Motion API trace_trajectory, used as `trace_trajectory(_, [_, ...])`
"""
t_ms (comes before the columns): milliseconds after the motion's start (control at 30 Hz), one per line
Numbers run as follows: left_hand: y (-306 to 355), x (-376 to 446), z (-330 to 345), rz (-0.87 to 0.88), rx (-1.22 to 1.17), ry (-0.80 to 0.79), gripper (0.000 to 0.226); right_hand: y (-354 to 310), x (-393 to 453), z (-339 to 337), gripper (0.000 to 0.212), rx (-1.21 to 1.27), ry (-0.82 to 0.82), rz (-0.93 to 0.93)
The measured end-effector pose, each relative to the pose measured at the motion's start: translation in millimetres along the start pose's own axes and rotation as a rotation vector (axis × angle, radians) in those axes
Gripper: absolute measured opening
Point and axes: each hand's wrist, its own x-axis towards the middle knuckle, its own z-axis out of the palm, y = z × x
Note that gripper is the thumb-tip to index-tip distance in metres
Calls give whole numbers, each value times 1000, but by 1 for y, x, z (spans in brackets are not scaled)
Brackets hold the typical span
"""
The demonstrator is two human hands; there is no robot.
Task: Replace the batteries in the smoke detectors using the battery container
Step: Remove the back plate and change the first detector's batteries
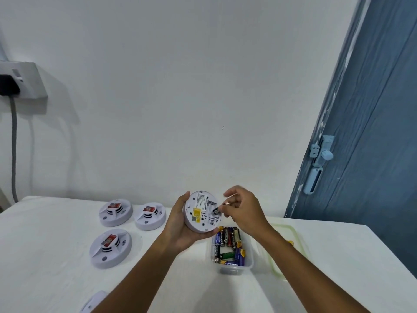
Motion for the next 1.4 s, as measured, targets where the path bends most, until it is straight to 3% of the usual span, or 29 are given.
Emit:
trace_trajectory(67, [0, 0, 1, -7, 6, -7, 56, 0, 3, 1, 26, 51, 10, 2])
trace_trajectory(267, [1, -2, 6, -15, 9, -12, 52, -1, 10, 5, 16, 62, 22, -49])
trace_trajectory(533, [4, -2, 11, -7, 12, -17, 53, 6, 11, 12, 6, -122, 133, -174])
trace_trajectory(900, [6, 0, 16, 12, -4, 6, 48, 19, -1, 8, 46, -239, 46, -362])
trace_trajectory(1267, [9, 2, 21, 12, -61, -18, 49, 28, -5, -2, 53, -606, 0, -554])
trace_trajectory(1400, [4, 4, 10, -3, -86, -46, 53, 34, -4, -7, 49, -342, -28, -406])
